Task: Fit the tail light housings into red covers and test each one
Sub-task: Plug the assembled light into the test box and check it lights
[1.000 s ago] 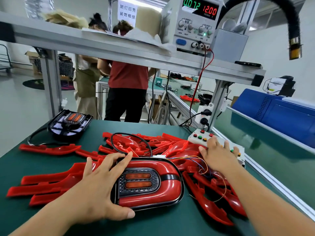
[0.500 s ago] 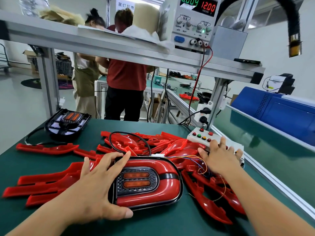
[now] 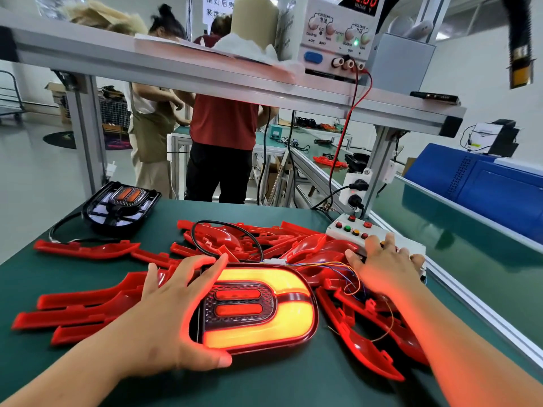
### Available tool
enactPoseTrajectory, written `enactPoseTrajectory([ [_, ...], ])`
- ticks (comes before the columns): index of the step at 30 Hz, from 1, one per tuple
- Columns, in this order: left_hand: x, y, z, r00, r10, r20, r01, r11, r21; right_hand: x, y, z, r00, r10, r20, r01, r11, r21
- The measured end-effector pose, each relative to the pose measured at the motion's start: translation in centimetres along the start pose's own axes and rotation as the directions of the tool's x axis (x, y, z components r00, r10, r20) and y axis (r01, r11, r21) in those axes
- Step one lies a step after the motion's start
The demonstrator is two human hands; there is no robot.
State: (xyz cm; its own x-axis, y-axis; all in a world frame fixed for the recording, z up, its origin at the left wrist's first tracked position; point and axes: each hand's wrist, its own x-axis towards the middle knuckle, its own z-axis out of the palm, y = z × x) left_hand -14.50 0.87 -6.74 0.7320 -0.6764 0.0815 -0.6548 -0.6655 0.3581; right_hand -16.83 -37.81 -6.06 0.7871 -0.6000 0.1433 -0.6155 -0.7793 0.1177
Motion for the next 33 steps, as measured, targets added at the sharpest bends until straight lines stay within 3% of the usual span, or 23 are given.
enactPoseTrajectory([
  [12, -0.1, 0.2, -0.1, 1.0, 0.005, 0.02, -0.005, 1.0, -0.016, 0.9, 0.3, -1.6, 0.999, 0.031, -0.018, -0.03, 0.998, 0.064],
  [19, 0.1, 0.2, 0.0, 1.0, 0.003, 0.019, -0.003, 1.0, -0.012, 3.3, -2.1, -2.3, 0.982, -0.186, 0.034, 0.176, 0.962, 0.207],
  [23, 0.2, 0.0, 0.1, 1.0, 0.002, 0.011, -0.002, 1.0, -0.003, 3.9, -3.5, -1.9, 0.965, -0.258, 0.055, 0.246, 0.956, 0.161],
  [33, -0.1, 0.0, -0.1, 1.0, -0.016, 0.02, 0.016, 1.0, -0.014, 4.2, -4.2, -0.7, 0.98, -0.19, 0.061, 0.177, 0.968, 0.178],
])
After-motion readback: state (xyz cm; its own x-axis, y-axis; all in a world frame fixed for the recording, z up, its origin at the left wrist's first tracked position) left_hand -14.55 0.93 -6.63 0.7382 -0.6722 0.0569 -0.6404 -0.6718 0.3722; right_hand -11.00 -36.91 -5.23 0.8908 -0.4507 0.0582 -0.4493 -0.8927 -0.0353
